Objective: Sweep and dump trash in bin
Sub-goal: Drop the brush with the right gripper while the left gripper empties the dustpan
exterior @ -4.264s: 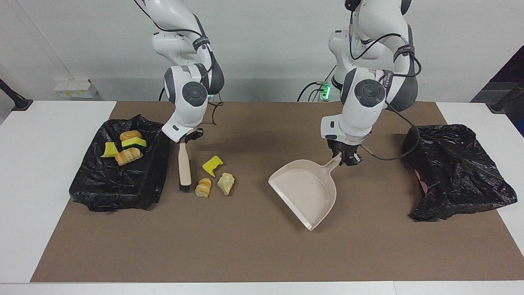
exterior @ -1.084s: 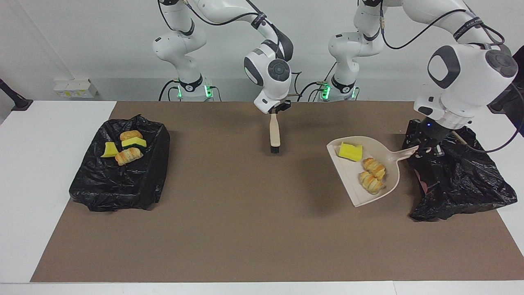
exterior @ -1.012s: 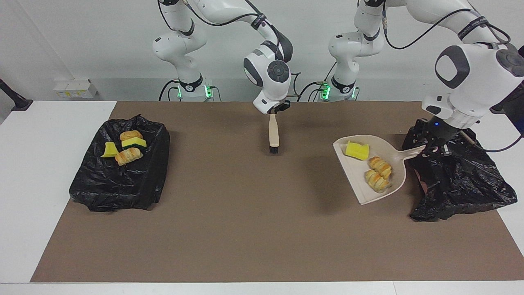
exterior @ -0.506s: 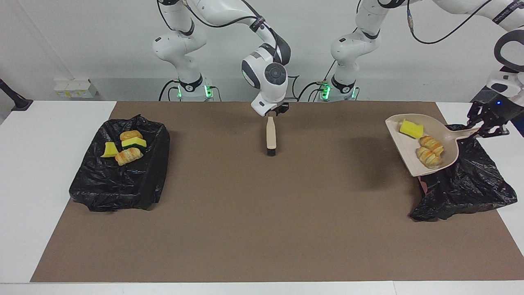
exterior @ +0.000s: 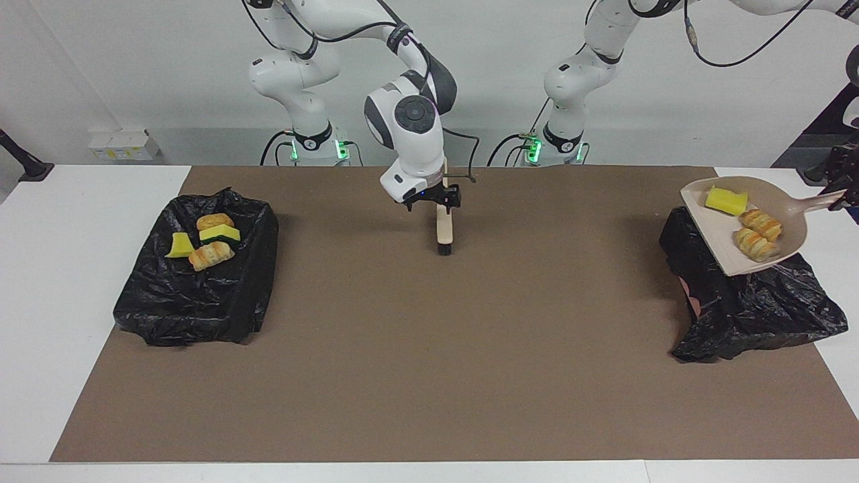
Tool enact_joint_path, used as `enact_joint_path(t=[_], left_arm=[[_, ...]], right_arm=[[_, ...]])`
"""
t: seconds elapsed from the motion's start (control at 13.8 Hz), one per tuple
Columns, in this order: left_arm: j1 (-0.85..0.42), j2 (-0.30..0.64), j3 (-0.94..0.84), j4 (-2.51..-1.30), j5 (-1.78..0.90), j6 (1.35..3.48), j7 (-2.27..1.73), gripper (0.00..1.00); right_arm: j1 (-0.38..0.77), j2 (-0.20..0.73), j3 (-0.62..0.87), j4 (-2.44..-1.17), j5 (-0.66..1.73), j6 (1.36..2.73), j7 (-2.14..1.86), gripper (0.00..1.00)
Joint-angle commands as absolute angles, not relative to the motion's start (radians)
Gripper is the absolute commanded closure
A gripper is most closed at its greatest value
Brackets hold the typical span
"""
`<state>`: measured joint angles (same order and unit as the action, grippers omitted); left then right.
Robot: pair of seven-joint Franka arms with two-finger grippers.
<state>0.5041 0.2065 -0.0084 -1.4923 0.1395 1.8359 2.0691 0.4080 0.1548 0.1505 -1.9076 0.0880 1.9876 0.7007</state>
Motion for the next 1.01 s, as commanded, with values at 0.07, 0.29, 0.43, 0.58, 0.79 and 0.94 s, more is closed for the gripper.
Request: enact_joint_path(t=[0.07, 0.29, 0.43, 0.58, 0.79, 0.94], left_arm=[[0.492, 0.233, -0.008, -1.471, 0.332, 2.013, 2.054, 1.00], [0.465, 0.215, -0.008, -1.546, 0.532, 2.164, 2.027, 1.00], [0.445, 0.192, -0.008, -1.590, 0.639, 2.178, 1.943, 1.00], [0.402, 0.135, -0.009, -1.682, 0.814, 2.178, 1.724, 1.00], [0.370, 0.072, -0.009, -1.776, 0.990, 2.163, 1.484, 1.00], [0.364, 0.064, -0.012, -1.775, 1.099, 2.140, 1.473, 1.00]], right_arm=[[0.273, 0.129, 0.163, -1.881, 0.008, 1.985, 0.654, 0.00], [0.241, 0.109, 0.161, -1.876, -0.020, 1.985, 0.626, 0.00], [0.224, 0.109, 0.163, -1.844, -0.052, 1.977, 0.621, 0.00], [0.219, 0.100, 0.163, -1.839, -0.052, 1.973, 0.606, 0.00], [0.201, 0.100, 0.160, -1.839, -0.054, 1.971, 0.559, 0.00], [0.183, 0.092, 0.160, -1.821, -0.055, 1.968, 0.520, 0.00]])
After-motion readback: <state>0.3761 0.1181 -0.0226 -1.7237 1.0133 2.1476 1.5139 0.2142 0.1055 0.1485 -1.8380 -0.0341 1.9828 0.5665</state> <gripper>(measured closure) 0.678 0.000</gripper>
